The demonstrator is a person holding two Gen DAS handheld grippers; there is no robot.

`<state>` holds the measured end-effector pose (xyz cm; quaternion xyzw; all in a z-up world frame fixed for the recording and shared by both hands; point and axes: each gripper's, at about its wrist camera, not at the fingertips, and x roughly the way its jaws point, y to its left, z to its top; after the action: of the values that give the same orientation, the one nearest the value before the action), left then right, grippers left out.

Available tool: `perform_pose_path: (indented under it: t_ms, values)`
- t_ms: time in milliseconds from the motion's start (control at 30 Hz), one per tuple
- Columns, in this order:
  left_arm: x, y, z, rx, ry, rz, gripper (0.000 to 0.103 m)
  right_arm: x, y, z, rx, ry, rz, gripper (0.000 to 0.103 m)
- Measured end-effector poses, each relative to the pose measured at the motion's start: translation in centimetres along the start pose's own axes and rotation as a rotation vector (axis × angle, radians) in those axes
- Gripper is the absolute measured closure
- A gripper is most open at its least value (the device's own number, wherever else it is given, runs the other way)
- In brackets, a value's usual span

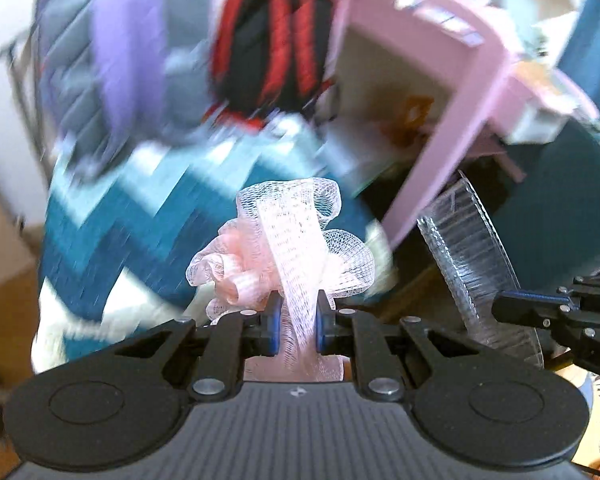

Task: Collect trash
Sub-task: 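Carry the pink mesh net with the left tool to the teal bin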

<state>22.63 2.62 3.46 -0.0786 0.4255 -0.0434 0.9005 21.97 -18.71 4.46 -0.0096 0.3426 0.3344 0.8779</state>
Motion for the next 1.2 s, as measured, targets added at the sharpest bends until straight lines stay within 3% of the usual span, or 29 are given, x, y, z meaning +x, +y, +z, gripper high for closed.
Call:
perform_pose_path:
  t_ms: [100,333,633,900,1200]
  values:
    - [-1.7,-4.6,2.3,0.05,-0.071,-0.041,0.088,-4.5,-2.2,1.6,0.035,-0.063,-0.005,0.1]
    - [-4.3,-15.3,8.1,0.171,-0.206,-0.125,0.088,-12.9,-7.4,4.5,0.028,-0.24,-0.178,0.1]
    - [-4.7,-28.6,14.7,0.287,-0.291,-0.249,0.088,-18.1,-16.1,6.4,0.091,-0.307,-0.419,0.1]
    - [-0.8,-38.3,15.5,0.353,-0.23,-0.34,0.088,-18.1,-21.8,6.1,0.178,-0.268,-0.489,0.1]
    - [6.4,-40.8,15.1,0.343,-0.104,-0.323,0.088,-16.3,-24.5,5.2,0.221,-0.167,-0.534,0.1]
